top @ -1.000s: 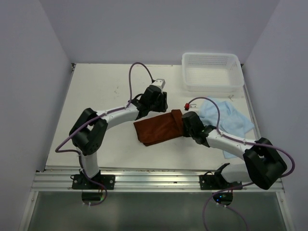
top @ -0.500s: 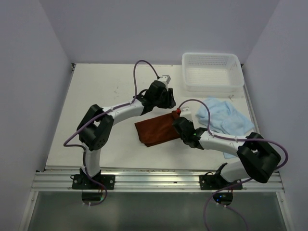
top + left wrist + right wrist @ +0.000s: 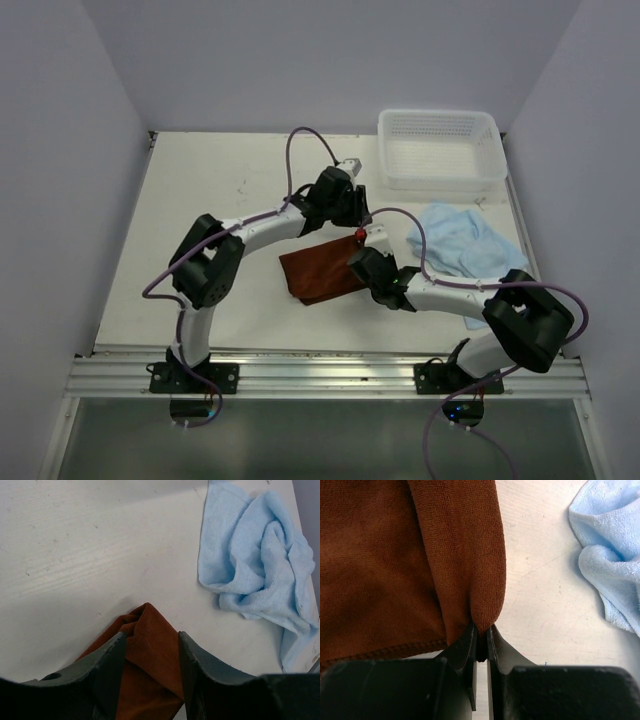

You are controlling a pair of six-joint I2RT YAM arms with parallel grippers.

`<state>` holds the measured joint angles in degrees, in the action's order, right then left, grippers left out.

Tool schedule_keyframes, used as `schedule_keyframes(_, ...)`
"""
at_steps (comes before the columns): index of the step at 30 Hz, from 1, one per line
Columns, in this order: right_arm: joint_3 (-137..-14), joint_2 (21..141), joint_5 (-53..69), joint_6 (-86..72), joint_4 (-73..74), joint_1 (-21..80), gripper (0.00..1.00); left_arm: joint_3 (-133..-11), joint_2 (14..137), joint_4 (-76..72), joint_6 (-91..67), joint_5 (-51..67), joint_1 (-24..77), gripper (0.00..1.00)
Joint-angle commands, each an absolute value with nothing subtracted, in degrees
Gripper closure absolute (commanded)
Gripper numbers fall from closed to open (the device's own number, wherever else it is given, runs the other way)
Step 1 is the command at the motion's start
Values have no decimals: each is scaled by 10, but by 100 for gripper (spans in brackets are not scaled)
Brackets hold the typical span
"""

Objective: Roll the towels
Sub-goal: Roll the towel

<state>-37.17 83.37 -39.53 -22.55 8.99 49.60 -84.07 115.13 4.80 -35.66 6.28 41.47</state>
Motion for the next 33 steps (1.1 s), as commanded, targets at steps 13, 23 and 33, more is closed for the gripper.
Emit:
schedule_keyframes(13,-384,843,-407,-240,62,498,100,-989,1273,158,-339,53,455,50)
schedule_keyframes(23,-374,837,-414,-245,55,498,100,-1035,1315,245,-293,-28,466,57)
schedule_keyframes(33,-365,819,-432,-250,40,498,100,-1057,1360,298,-269,-43,469,78)
